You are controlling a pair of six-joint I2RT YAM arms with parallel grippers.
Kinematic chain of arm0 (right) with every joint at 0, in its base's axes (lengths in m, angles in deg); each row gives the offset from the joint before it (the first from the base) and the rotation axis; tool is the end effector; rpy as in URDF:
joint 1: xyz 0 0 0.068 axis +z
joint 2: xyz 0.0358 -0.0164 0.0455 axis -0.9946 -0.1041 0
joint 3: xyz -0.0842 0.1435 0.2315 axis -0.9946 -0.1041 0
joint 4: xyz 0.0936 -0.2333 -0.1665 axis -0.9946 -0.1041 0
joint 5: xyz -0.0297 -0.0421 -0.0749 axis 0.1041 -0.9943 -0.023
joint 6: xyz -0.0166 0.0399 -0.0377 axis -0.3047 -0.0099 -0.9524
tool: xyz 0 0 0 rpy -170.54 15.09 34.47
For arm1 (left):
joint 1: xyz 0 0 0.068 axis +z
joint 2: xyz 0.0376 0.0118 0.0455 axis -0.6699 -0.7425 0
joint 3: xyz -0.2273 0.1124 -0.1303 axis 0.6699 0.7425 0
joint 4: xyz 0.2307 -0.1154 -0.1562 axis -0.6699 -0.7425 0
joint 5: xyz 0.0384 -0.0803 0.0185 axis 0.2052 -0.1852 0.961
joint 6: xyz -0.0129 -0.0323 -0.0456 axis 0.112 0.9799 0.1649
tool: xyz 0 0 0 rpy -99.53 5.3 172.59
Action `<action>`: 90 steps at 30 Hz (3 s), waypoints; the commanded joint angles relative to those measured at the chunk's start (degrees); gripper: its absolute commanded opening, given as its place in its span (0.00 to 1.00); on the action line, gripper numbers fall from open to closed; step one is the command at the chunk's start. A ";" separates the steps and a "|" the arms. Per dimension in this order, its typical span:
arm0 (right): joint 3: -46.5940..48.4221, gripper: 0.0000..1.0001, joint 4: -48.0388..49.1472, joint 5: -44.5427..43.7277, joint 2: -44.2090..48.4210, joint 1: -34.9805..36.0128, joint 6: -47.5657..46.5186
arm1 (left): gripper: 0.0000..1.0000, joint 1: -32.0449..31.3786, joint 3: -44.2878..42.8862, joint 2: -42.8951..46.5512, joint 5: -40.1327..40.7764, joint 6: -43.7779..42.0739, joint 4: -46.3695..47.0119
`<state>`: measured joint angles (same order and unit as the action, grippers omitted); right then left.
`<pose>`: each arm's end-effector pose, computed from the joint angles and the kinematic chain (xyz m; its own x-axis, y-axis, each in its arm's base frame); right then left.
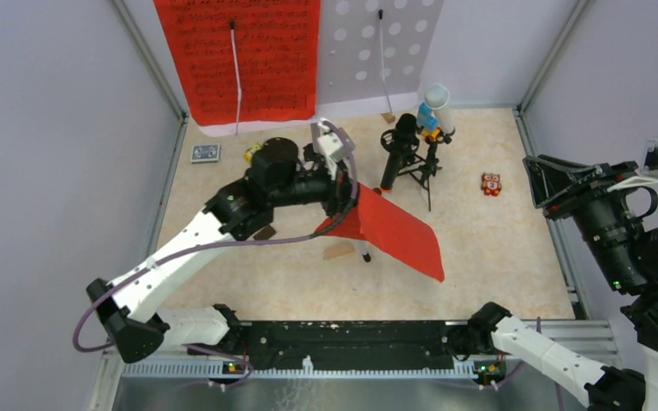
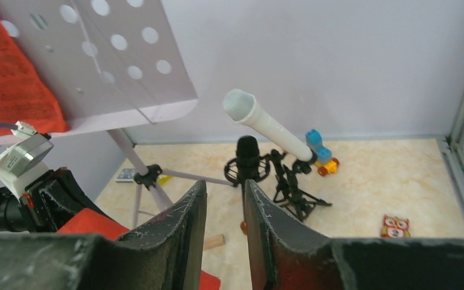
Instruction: Pack up the instrument practice props
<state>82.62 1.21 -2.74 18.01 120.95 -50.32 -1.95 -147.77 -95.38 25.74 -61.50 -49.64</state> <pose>0.0354 0.0088 0.5756 0.0793 0.3162 -0.9454 -0.3133 0.9082 0.2775 0.1996 -0.2189 0.4451 -0.3282 0.1004 -0.9393 0.8965 0.3465 -0.2761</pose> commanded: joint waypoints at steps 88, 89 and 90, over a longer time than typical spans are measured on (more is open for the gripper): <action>-23.41 0.41 2.29 15.41 0.10 -0.28 2.81 | 0.99 -19.30 -29.48 -2.13 53.56 -9.62 -19.99; -23.52 0.41 3.23 17.72 -0.27 -0.32 2.42 | 0.99 -19.35 -31.37 -3.03 53.28 -11.37 -20.10; -23.43 0.42 4.24 20.50 -0.79 -0.28 2.13 | 0.99 -19.33 -34.67 -4.05 52.96 -12.35 -20.34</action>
<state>59.27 -0.53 8.43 18.86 120.95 -46.08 -21.38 -175.11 -96.58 78.55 -68.80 -68.04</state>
